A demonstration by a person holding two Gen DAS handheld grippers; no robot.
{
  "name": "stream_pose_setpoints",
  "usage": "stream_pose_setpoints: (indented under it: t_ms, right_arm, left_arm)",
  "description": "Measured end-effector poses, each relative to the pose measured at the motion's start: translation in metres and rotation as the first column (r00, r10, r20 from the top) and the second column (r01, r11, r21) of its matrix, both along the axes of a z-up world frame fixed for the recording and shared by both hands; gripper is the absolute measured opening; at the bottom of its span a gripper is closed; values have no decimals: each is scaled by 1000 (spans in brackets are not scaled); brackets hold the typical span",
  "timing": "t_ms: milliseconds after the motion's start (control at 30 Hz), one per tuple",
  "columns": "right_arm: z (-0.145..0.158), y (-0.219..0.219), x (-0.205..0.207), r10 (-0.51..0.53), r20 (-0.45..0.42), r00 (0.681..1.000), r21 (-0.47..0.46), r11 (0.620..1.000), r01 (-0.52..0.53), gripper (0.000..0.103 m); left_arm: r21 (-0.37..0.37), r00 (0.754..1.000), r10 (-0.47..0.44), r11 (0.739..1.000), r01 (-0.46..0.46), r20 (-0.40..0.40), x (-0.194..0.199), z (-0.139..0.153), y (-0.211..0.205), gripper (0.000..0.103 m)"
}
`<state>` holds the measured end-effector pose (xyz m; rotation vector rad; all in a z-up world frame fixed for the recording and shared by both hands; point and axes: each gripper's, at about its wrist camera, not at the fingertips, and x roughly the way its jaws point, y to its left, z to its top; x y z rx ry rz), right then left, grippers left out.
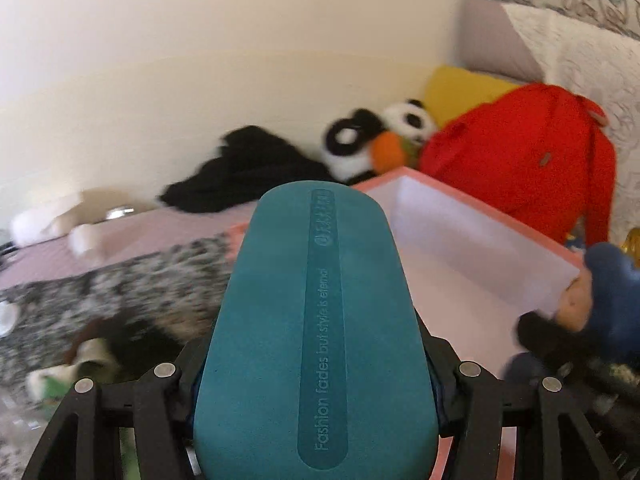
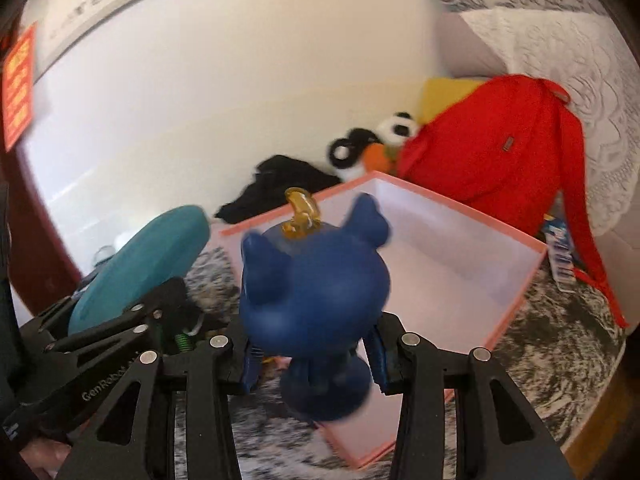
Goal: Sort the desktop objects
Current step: 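Carry the teal case and blue figurine into the pink box and release both, then grasp the clear flower organizer with the left gripper while the right grasps the bead box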
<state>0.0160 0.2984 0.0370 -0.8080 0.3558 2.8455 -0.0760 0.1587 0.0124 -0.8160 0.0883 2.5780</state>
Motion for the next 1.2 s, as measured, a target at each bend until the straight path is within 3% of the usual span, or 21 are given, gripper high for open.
stream_pose_setpoints:
  t_ms: [333, 467, 567, 600, 667, 700, 967, 1200]
  right_arm:
    - [-17, 41, -23, -64, 72, 995, 39, 997, 61, 45]
    - [-29, 45, -24, -147, 123, 981, 115, 984, 133, 53]
    - [-24, 52, -15, -220, 78, 972, 151, 967, 207, 73]
    - [-20, 54, -10, -236, 45, 971, 153, 962, 227, 84]
    - [-13, 55, -1, -232, -11, 973, 147, 962, 231, 97]
    - [-9, 54, 3, -227, -36, 973, 144, 962, 230, 98]
    - [0, 42, 6, -212, -75, 974, 180, 958, 222, 99]
    - [8, 51, 22, -242, -125, 962, 118, 959, 257, 99]
  left_arm:
    - [-9, 995, -11, 1000, 12, 95, -23, -37, 45, 68]
    - [-96, 998, 51, 994, -49, 25, -16, -38, 58, 86]
    - [-118, 995, 96, 988, -99, -32, -11, -32, 60, 95]
    - [-120, 993, 105, 987, -110, -52, -8, -28, 58, 100]
    - [-117, 992, 102, 987, -110, -72, -5, -23, 57, 101]
    - [-112, 993, 95, 988, -103, -75, -2, -21, 58, 101]
    - [-104, 996, 46, 993, -54, -81, 3, -16, 65, 103]
    - [-61, 995, 75, 995, -79, -67, 1, -10, 52, 103]
